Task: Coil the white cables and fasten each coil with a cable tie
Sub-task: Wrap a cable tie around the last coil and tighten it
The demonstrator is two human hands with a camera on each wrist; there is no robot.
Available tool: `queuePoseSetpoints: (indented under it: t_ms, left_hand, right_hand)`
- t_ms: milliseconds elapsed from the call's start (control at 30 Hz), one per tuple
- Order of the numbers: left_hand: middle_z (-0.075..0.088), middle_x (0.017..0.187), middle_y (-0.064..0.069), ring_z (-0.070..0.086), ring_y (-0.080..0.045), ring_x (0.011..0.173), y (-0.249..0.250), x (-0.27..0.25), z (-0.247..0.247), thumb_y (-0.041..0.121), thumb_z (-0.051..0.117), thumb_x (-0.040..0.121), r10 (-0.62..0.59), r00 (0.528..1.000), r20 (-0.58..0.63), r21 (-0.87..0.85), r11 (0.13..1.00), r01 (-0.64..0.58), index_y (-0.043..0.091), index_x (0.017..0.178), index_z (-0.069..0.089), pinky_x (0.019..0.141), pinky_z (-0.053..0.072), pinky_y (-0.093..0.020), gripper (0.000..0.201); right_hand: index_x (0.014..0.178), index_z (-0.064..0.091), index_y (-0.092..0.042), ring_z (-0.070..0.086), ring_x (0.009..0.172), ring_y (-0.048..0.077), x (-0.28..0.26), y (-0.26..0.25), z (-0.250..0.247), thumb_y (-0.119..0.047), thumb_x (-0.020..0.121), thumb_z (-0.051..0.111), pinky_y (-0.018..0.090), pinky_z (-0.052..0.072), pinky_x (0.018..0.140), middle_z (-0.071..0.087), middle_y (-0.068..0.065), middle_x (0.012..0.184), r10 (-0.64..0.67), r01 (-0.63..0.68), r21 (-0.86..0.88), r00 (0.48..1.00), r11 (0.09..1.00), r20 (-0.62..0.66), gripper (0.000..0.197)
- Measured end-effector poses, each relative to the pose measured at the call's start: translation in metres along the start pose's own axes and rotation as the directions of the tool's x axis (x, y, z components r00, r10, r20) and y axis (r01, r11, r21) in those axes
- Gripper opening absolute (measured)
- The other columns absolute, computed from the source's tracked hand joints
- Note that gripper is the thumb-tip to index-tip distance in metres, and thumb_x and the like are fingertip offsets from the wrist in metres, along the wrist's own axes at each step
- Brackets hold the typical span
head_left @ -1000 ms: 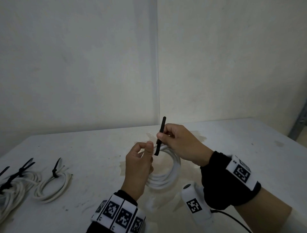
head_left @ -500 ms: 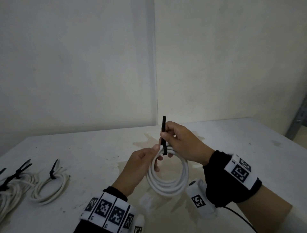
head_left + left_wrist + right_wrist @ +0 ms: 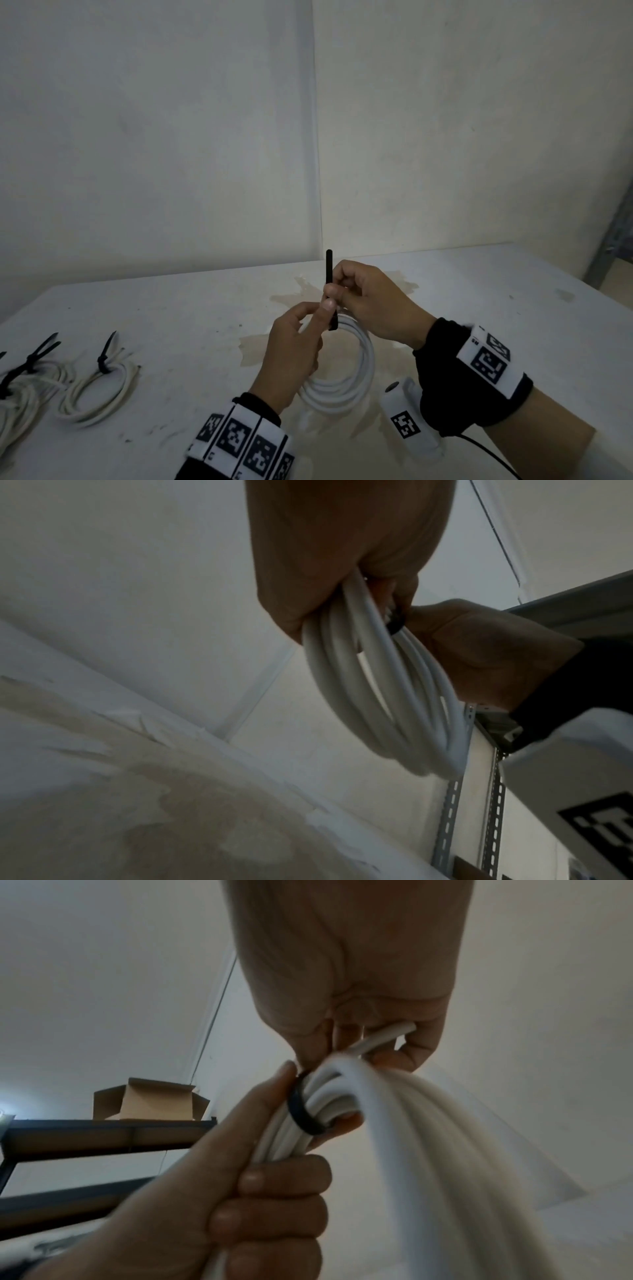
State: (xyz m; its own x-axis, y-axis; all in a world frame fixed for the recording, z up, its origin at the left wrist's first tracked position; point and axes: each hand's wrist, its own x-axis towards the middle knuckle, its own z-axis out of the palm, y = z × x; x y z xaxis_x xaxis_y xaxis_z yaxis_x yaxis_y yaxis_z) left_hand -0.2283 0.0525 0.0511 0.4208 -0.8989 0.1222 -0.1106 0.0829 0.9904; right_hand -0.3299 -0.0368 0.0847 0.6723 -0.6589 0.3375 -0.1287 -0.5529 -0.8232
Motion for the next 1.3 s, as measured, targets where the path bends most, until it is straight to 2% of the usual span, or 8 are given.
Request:
queuePoseSetpoints:
  t_ms: [133, 300, 467, 567, 767, 867, 1100, 1300]
  left_hand:
    - [0.053, 0.042, 0.012, 0.033, -0.003, 0.035, 0.002, 0.000, 0.001, 0.026, 0.056, 0.087, 0.046, 0.997, -0.054, -0.018, 0.999, -0.048, 0.021, 0.084, 0.068, 0.037, 0.031, -0.017, 0.013]
    - [0.052, 0.042, 0.013, 0.033, -0.004, 0.035, 0.004, 0.000, 0.005, 0.029, 0.055, 0.088, 0.052, 0.996, -0.069, -0.056, 0.997, -0.056, 0.023, 0.085, 0.067, 0.038, 0.032, -0.018, 0.014]
    - [0.052, 0.044, 0.013, 0.033, -0.003, 0.036, 0.000, -0.001, 0.007, 0.026, 0.057, 0.088, 0.016, 0.998, -0.068, -0.058, 0.998, -0.020, 0.022, 0.078, 0.069, 0.038, 0.030, -0.018, 0.016]
    - [0.057, 0.050, 0.014, 0.035, -0.003, 0.036, -0.001, -0.003, 0.007, 0.028, 0.057, 0.087, 0.034, 0.998, -0.060, -0.027, 0.999, -0.036, 0.027, 0.079, 0.070, 0.039, 0.032, -0.017, 0.015]
    - [0.039, 0.039, 0.012, 0.030, -0.004, 0.037, 0.010, 0.005, 0.003, 0.035, 0.052, 0.089, 0.005, 1.000, -0.009, -0.027, 1.000, -0.005, 0.025, 0.063, 0.063, 0.041, 0.029, -0.019, 0.030]
    - [0.041, 0.039, 0.014, 0.030, -0.003, 0.037, 0.011, 0.008, 0.004, 0.030, 0.054, 0.089, -0.005, 1.000, -0.018, -0.030, 1.000, 0.005, 0.020, 0.068, 0.064, 0.041, 0.028, -0.019, 0.025]
    - [0.038, 0.041, 0.012, 0.029, -0.005, 0.039, 0.007, 0.006, 0.002, 0.030, 0.055, 0.089, -0.019, 1.000, -0.017, -0.031, 0.999, 0.018, 0.020, 0.065, 0.064, 0.042, 0.028, -0.023, 0.028]
    - [0.038, 0.040, 0.011, 0.029, -0.007, 0.038, 0.011, 0.010, -0.011, 0.032, 0.057, 0.087, 0.001, 1.000, 0.004, 0.025, 1.000, -0.001, 0.011, 0.073, 0.067, 0.041, 0.028, -0.022, 0.027]
  right_hand:
    - [0.067, 0.050, -0.017, 0.051, 0.059, 0.012, -0.001, -0.003, -0.003, -0.011, 0.089, 0.058, 0.018, 0.042, 0.060, 0.056, -0.004, 0.067, 0.009, -0.009, 0.024, 1.000, 1.000, -0.013, 0.024]
    - [0.067, 0.052, -0.018, 0.049, 0.059, 0.002, 0.002, -0.011, -0.010, -0.012, 0.087, 0.060, 0.011, 0.041, 0.061, 0.055, -0.009, 0.065, -0.028, 0.029, -0.055, 0.999, 0.998, 0.015, 0.022]
    - [0.072, 0.056, -0.004, 0.056, 0.069, 0.033, -0.001, -0.006, -0.009, -0.011, 0.087, 0.060, 0.036, 0.050, 0.071, 0.063, 0.017, 0.072, -0.039, 0.036, -0.055, 0.998, 0.998, -0.040, 0.017]
    - [0.069, 0.052, -0.011, 0.060, 0.073, 0.036, -0.003, -0.004, -0.005, -0.011, 0.089, 0.058, 0.046, 0.052, 0.075, 0.063, 0.020, 0.074, -0.019, 0.016, -0.039, 0.997, 0.999, -0.079, 0.020]
    - [0.076, 0.054, -0.005, 0.053, 0.061, 0.025, 0.003, -0.012, -0.009, -0.007, 0.088, 0.057, 0.034, 0.046, 0.063, 0.061, 0.006, 0.065, -0.131, 0.123, -0.113, 0.989, 0.986, -0.068, 0.013]
    - [0.071, 0.052, -0.017, 0.057, 0.062, 0.018, 0.004, -0.012, -0.008, -0.009, 0.089, 0.057, 0.034, 0.048, 0.065, 0.060, -0.003, 0.062, -0.135, 0.127, -0.098, 0.987, 0.987, -0.084, 0.020]
    - [0.066, 0.048, -0.019, 0.056, 0.058, 0.017, 0.006, -0.008, 0.003, -0.010, 0.089, 0.057, 0.037, 0.049, 0.066, 0.059, -0.001, 0.059, -0.047, 0.046, -0.014, 0.981, 0.999, -0.189, 0.026]
    - [0.071, 0.051, -0.014, 0.055, 0.051, 0.004, 0.008, -0.012, 0.001, -0.010, 0.091, 0.054, 0.019, 0.046, 0.055, 0.056, 0.000, 0.064, -0.013, 0.026, 0.108, 0.993, 0.994, -0.121, 0.021]
